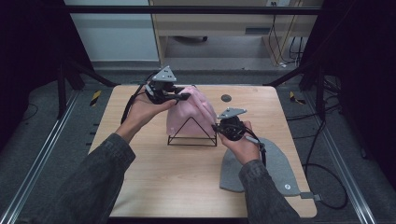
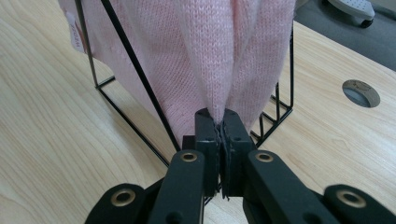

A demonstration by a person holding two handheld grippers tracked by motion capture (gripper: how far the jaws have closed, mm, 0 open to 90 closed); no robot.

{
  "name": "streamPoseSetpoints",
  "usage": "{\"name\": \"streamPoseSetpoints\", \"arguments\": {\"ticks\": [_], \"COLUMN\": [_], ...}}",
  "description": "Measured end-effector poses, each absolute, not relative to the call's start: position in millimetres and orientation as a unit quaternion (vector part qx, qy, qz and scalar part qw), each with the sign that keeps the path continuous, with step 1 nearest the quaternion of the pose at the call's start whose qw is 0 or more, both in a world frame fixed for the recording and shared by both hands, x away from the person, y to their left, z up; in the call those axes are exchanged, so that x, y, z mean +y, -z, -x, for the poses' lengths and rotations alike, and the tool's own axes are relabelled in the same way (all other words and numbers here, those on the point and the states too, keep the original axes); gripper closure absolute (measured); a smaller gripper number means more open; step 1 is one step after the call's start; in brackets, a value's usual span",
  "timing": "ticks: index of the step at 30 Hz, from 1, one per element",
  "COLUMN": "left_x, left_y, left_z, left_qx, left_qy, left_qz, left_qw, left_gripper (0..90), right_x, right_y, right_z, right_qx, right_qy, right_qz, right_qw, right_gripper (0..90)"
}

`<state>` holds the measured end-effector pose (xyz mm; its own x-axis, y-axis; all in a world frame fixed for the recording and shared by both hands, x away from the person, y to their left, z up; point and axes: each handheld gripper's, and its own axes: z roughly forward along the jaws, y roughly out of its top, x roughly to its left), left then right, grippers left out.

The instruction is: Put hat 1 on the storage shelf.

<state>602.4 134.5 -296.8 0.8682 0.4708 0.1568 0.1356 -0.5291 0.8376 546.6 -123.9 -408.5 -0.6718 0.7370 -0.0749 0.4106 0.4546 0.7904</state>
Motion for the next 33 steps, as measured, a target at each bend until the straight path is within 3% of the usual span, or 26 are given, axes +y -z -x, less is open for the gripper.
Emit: {"name": "streamPoseSetpoints", "arguments": {"ticks": [23,33], "left_x": [137,137], "left_y": [320,324], "left_z": [-587,-581], "left_qx": [0.173,0.185], "left_qy": [-0.166,-0.158], "left_qz": [-0.857,-0.852], "left_qw": [0.457,0.463], "left_gripper": [67.0,57.0], "right_x": [-126,-125], "right_y": [425,430], "right_z": [-549,-549], "right_qx": [0.838,0.844], "right_qy": [-0.362,-0.353], "right_qz": [-0.351,-0.352], "right_qw": [0.208,0.197], "right_gripper": [87.8,87.5]}}
